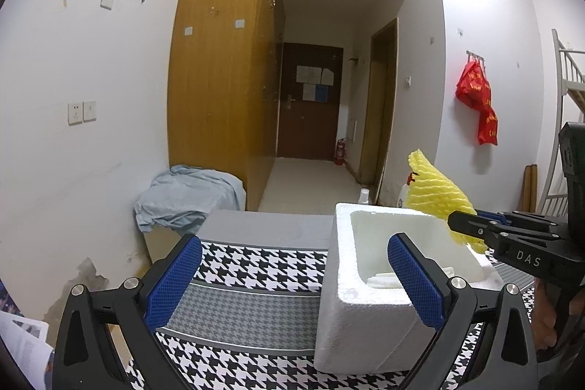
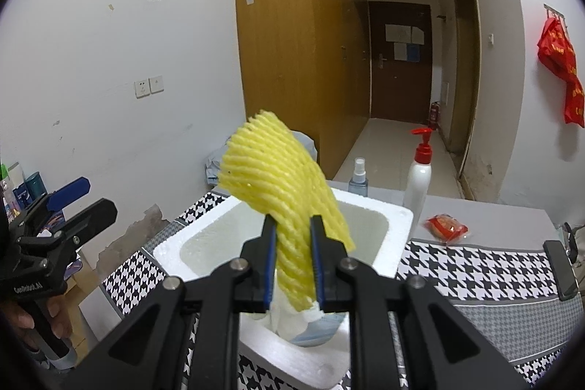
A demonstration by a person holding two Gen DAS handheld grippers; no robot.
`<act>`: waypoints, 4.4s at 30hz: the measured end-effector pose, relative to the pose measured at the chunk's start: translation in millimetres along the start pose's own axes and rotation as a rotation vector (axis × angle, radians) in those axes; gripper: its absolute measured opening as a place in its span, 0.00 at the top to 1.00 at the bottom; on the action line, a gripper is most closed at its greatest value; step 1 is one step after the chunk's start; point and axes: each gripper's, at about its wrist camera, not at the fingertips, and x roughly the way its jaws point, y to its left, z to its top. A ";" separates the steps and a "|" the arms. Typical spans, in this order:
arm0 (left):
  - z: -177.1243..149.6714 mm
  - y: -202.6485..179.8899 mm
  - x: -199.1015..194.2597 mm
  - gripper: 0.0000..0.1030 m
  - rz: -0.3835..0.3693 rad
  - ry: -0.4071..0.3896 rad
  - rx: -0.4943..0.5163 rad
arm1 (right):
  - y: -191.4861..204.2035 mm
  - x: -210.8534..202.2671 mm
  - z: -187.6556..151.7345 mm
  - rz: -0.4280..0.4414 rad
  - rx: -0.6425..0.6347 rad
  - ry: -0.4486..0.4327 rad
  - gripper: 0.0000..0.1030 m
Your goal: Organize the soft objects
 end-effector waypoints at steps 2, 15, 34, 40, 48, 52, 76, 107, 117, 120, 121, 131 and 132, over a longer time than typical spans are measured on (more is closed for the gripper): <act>-0.4 -0.3 0.7 0.01 -0.002 0.003 0.004 | -0.5 2.6 -0.4 -0.001 0.000 0.008 0.80; -1.5 1.4 3.1 0.01 0.001 0.009 -0.002 | 4.6 3.3 -1.2 -0.005 -0.012 0.008 0.38; 0.5 -17.8 -5.9 0.01 -0.095 0.006 0.026 | -4.1 -35.6 -7.4 -0.106 0.031 -0.078 0.04; 1.2 -38.7 -19.0 0.01 -0.141 -0.004 0.050 | -13.1 -64.3 -16.3 -0.149 0.042 -0.106 0.03; -1.2 -66.2 -32.5 0.01 -0.173 -0.012 0.074 | -26.1 -93.5 -26.6 -0.169 0.058 -0.138 0.03; -2.5 -76.1 -35.0 0.01 -0.185 -0.010 0.074 | -37.0 -105.1 -31.4 -0.185 0.075 -0.148 0.03; -9.9 -110.2 -48.9 0.01 -0.250 -0.041 0.065 | -65.7 -144.8 -54.6 -0.230 0.132 -0.195 0.03; -64.9 -123.7 -77.3 0.01 -0.161 -0.132 0.080 | -45.5 -155.1 -128.7 -0.283 0.114 -0.207 0.03; -84.2 -120.8 -91.6 0.01 -0.099 -0.145 0.064 | -36.1 -164.0 -140.4 -0.266 0.093 -0.233 0.03; -92.2 -120.6 -94.1 0.01 -0.090 -0.140 0.067 | -35.9 -164.4 -145.3 -0.263 0.100 -0.236 0.03; -94.0 -120.1 -94.7 0.01 -0.093 -0.137 0.066 | -35.4 -163.7 -147.0 -0.262 0.097 -0.230 0.03; -99.5 -114.4 -101.3 0.01 -0.072 -0.140 0.055 | -35.1 -163.1 -151.9 -0.257 0.100 -0.212 0.03; -99.4 -114.2 -101.6 0.01 -0.070 -0.142 0.058 | -35.0 -163.1 -152.3 -0.257 0.099 -0.212 0.03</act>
